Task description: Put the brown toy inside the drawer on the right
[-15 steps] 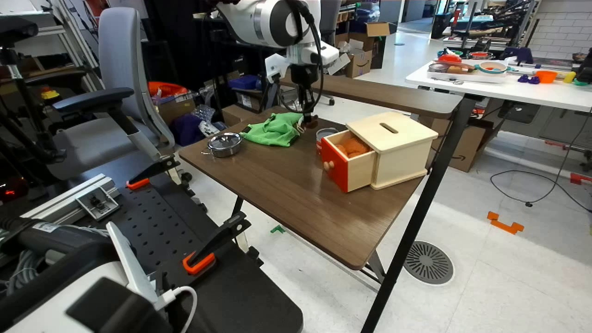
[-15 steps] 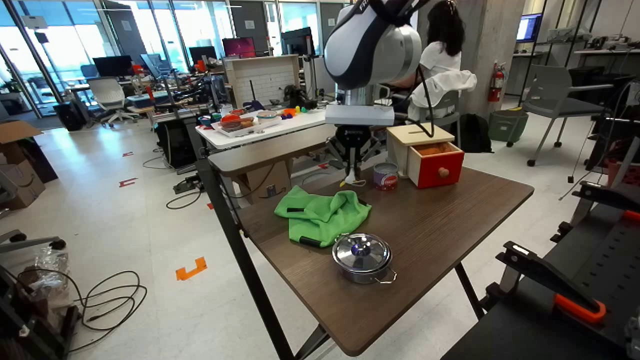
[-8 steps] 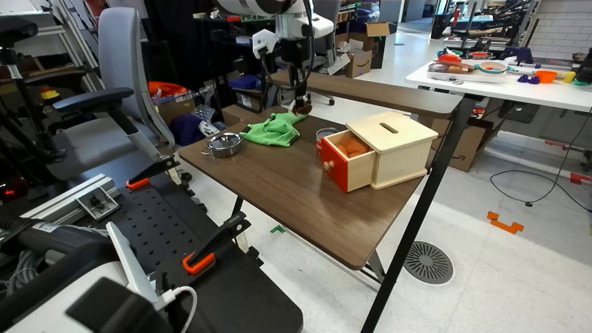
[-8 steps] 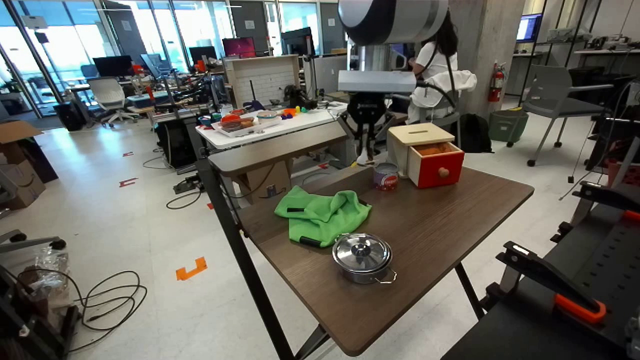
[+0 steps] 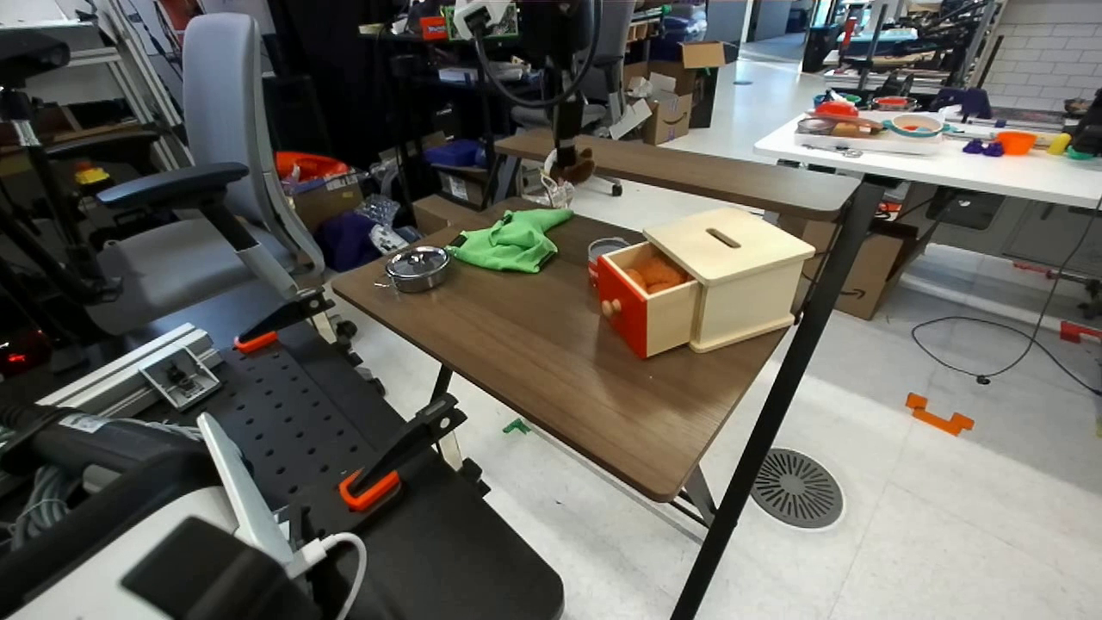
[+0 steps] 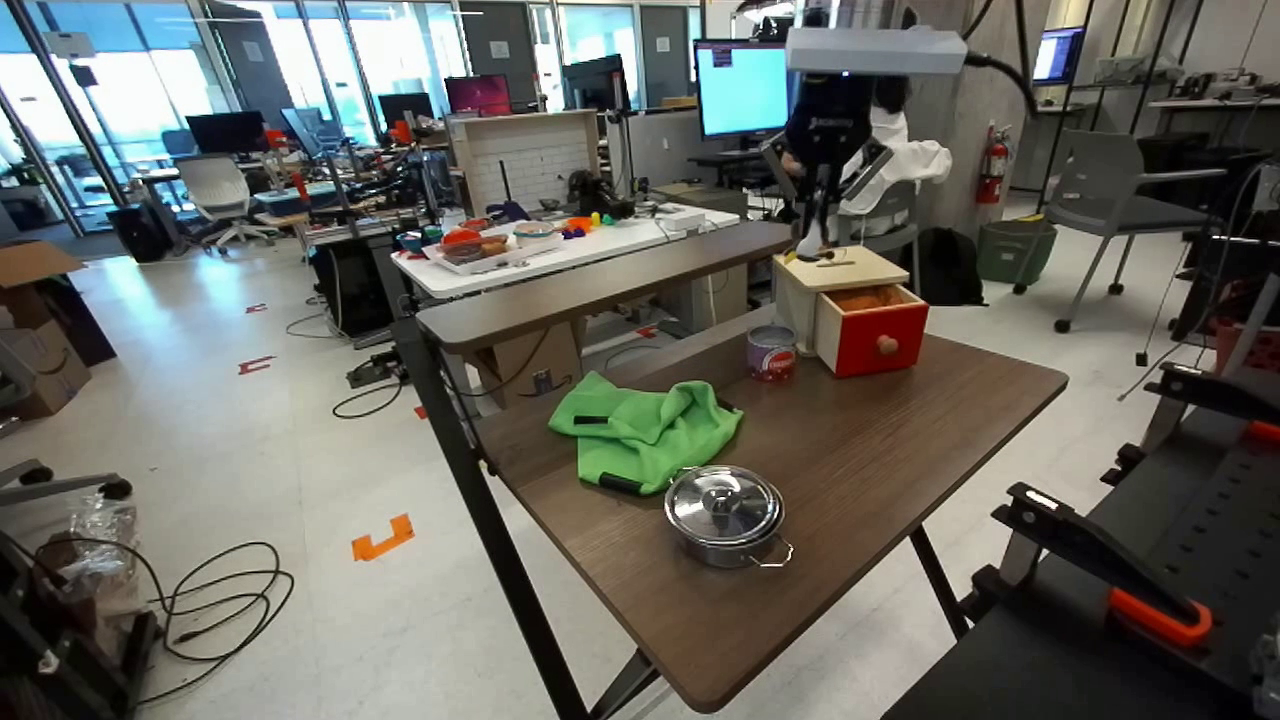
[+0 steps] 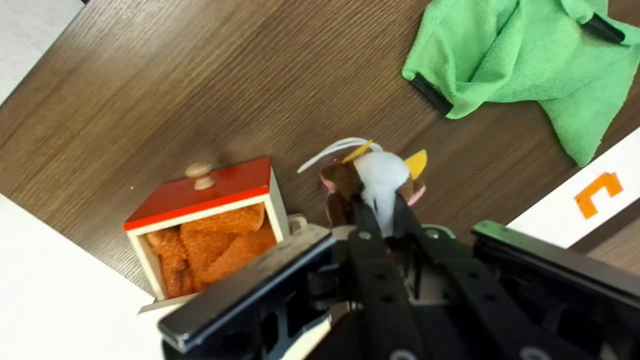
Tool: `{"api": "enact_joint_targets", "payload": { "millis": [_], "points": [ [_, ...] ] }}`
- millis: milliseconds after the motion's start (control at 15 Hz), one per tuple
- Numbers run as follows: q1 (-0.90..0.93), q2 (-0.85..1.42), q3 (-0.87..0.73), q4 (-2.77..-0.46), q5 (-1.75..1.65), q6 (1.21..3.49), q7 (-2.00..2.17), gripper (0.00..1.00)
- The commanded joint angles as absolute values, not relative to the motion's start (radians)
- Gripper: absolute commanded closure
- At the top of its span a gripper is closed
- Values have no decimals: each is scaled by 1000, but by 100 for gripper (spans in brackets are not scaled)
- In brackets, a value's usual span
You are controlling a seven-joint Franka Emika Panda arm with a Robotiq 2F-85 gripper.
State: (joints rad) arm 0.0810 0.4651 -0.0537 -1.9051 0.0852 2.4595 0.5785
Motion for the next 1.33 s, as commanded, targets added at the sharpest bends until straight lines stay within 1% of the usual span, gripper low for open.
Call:
{"api": "enact_joint_targets", "payload": {
  "millis": [0,667,1267],
  "points": [
    [28,380,-56,-1981,141,2460,499,97],
    [-54,403,-63,-1949,231,2441,422,97],
    [-74,501,-86,-1874,230,2426,433,97]
  ]
}}
